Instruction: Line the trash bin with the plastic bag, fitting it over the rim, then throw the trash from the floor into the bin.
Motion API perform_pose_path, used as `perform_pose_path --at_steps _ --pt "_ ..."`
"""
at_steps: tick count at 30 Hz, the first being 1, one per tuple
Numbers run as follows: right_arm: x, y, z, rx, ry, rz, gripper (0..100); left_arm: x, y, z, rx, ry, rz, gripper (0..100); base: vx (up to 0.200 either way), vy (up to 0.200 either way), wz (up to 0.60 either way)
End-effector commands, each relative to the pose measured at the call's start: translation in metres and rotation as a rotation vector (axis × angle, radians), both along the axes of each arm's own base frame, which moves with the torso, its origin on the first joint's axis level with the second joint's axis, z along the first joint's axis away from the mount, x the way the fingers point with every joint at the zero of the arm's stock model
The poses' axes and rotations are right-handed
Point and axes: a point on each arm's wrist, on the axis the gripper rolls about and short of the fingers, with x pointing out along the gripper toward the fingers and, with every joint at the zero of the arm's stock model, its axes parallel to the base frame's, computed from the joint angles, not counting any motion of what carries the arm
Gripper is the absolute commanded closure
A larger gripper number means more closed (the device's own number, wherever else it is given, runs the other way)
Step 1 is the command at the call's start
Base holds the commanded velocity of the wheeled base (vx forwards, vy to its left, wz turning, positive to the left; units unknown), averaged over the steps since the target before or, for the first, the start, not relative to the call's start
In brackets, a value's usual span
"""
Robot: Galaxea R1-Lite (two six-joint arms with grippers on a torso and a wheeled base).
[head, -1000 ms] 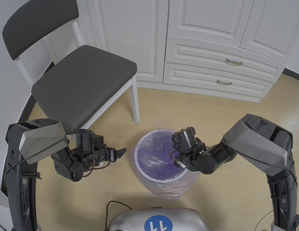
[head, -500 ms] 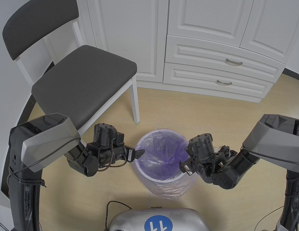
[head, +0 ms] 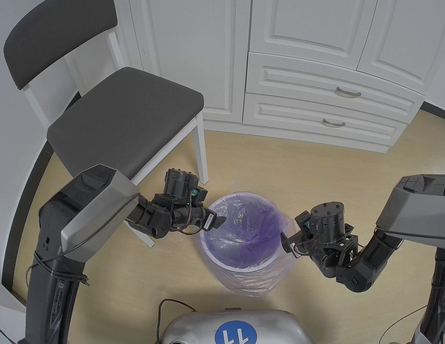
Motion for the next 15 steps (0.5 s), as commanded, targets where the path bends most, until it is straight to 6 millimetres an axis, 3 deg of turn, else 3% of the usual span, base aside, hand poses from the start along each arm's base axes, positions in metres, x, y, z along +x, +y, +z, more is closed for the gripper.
perform_pose_path --at_steps 1,15 --pt "0.0011 -0.0084 0.0052 0.006 -0.012 -0.013 0 0.0134 -0.0175 -0.0301 0.1 -0.015 -0.012 0 0.0 0.0 0.0" --pt "0.0006 -0.0094 0.0073 0.007 -0.016 -0.014 0 0.0176 -0.0216 -0.0305 0.159 -0.054 0.005 0 0.0 0.0 0.0"
